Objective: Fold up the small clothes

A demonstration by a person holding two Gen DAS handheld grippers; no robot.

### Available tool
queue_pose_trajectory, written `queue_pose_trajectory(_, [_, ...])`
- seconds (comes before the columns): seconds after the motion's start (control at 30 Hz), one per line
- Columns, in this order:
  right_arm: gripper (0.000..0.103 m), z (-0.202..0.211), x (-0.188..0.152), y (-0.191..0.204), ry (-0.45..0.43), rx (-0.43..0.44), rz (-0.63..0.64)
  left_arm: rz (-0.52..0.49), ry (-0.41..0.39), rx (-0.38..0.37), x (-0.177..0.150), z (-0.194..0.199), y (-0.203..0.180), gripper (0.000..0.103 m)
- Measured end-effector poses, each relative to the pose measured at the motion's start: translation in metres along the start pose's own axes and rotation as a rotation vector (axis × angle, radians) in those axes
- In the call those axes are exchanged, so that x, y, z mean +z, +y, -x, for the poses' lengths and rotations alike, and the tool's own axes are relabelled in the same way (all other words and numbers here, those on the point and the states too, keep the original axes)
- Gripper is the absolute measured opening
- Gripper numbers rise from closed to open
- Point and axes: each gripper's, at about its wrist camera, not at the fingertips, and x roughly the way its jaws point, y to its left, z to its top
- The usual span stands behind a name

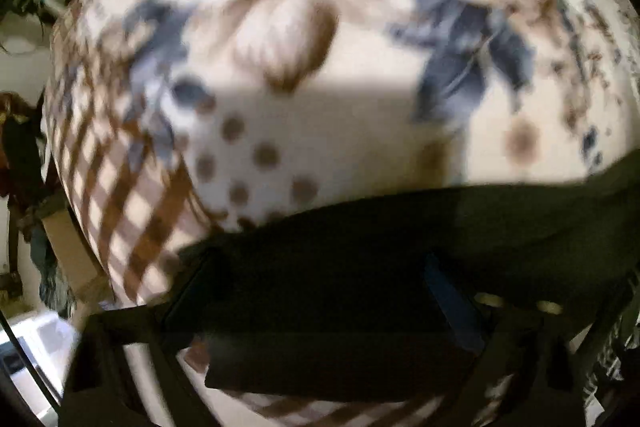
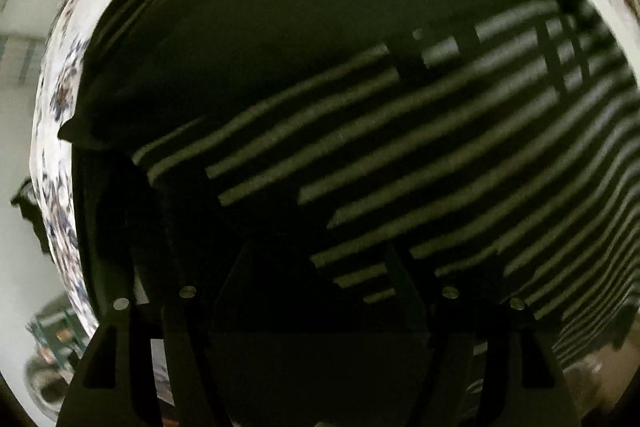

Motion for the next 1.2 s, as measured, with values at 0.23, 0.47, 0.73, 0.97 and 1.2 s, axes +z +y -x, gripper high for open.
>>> queue_pose_trajectory(0.23, [0.071, 0.009, 0.005, 0.028, -0.046, 0.047, 0.039, 0.019, -0.244, -0.128, 0.051, 0.087, -0.012, 0.006])
queue_pose_trajectory(0.47, [0.071, 0.011, 0.015, 0.076, -0.085, 0.086, 0.076, 0.091, -0.385, -0.230, 0.118, 0.117, 0.011, 0.010])
queue_pose_trajectory(0.73, [0.078, -0.001, 0.010, 0.099, -0.092, 0.069, 0.074, 0.290, -0.206, -0.309, 0.073, 0.077, 0.040, 0.062])
queue_pose_trajectory(0.97, [0.078, -0.011, 0.005, 0.094, -0.087, 0.046, 0.040, 0.539, -0.099, -0.522, 0.059, 0.025, 0.058, 0.062])
queue_pose_trajectory(1.2, [0.090, -0.003, 0.015, 0.079, -0.157, -0.087, 0.019, 0.572, -0.137, -0.383, 0.110, -0.003, 0.027, 0.057])
